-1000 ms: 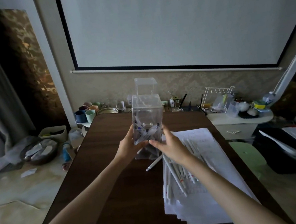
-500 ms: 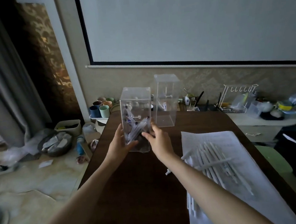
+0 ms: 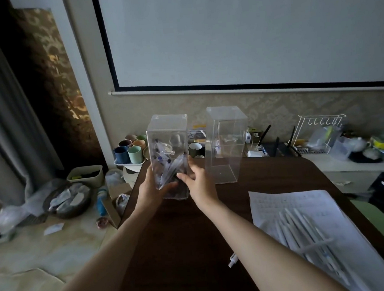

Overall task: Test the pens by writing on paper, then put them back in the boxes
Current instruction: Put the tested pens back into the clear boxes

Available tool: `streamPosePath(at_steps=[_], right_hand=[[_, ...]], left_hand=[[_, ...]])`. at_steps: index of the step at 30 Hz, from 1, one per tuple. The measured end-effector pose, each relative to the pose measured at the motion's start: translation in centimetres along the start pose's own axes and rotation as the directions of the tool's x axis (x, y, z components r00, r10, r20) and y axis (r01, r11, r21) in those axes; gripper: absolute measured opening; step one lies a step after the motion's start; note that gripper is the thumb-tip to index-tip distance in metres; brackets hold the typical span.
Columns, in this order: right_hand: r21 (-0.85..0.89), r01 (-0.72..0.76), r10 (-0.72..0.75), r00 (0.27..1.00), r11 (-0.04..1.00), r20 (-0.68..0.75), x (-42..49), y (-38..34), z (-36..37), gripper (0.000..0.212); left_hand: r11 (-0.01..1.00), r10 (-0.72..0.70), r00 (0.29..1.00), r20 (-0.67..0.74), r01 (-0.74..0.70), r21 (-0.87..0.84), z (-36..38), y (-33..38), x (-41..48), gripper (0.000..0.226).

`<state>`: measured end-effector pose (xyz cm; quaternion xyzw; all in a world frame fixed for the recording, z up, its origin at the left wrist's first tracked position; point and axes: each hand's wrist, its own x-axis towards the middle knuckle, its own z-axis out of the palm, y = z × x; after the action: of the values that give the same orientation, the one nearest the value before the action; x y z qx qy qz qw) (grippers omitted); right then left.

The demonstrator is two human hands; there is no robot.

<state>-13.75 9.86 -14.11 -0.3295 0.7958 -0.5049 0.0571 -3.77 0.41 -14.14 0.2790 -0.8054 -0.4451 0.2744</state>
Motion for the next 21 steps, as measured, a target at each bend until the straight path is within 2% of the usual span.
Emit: streamPosePath(at_steps=[3, 6, 8, 10, 11, 13, 14, 17, 19, 21], right_hand=[[0.052, -0.032, 0.027, 0.995, 0.998, 0.094, -0.3, -0.2, -0.5, 0.045], [0.047, -0.183, 0.172, 0.968, 0.982, 0.181, -2.5, 1.0, -2.3, 0.060], [0.052, -0.236, 0.230, 0.968, 0.970, 0.104, -4.2, 2.9, -4.0, 0.051], [0.082, -0.200, 0.206, 0.975, 0.976, -0.084, -5.5, 4.6, -6.1, 0.031], [0.101, -0.174, 0.191, 0.964, 0.980, -0.185, -5.6, 5.1, -7.4, 0.032], [0.097, -0.152, 0.175, 0.936, 0.984, -0.304, -4.7, 5.7, -9.5, 0.049], [0.091, -0.166, 0.185, 0.936, 0.982, -0.298, -3.8, 5.6, -10.5, 0.063], [0.098, -0.227, 0.240, 0.958, 0.969, -0.159, -0.3, 4.8, -12.0, 0.103], [0.115, -0.176, 0.186, 0.979, 0.978, -0.081, 1.6, 4.1, -11.9, 0.115], [0.179, -0.136, 0.146, 0.989, 0.974, -0.039, 3.1, 3.9, -11.4, 0.117]], left_hand=[[1.000, -0.012, 1.000, 0.008, 0.012, 0.027, 0.0, -0.2, 0.3, 0.083], [0.983, -0.073, 0.994, 0.075, 0.059, 0.174, 0.3, -1.9, -0.9, 0.086], [0.932, -0.107, 0.991, 0.077, 0.074, 0.355, 0.5, -2.9, -2.0, 0.096], [0.896, -0.142, 0.990, 0.006, 0.126, 0.427, 0.7, -2.8, -2.9, 0.104], [0.875, -0.159, 0.987, -0.035, 0.157, 0.458, 0.8, -2.8, -3.3, 0.104], [0.786, -0.191, 0.980, -0.059, 0.189, 0.589, 1.0, -2.6, -4.3, 0.093], [0.731, -0.203, 0.978, -0.045, 0.182, 0.658, 1.1, -2.4, -5.0, 0.087], [0.651, -0.222, 0.975, 0.011, 0.139, 0.746, 1.5, -2.4, -6.7, 0.073], [0.640, -0.195, 0.980, 0.029, 0.105, 0.761, 1.5, -2.6, -7.3, 0.070], [0.635, -0.153, 0.987, 0.043, 0.065, 0.770, 1.4, -2.8, -7.6, 0.068]])
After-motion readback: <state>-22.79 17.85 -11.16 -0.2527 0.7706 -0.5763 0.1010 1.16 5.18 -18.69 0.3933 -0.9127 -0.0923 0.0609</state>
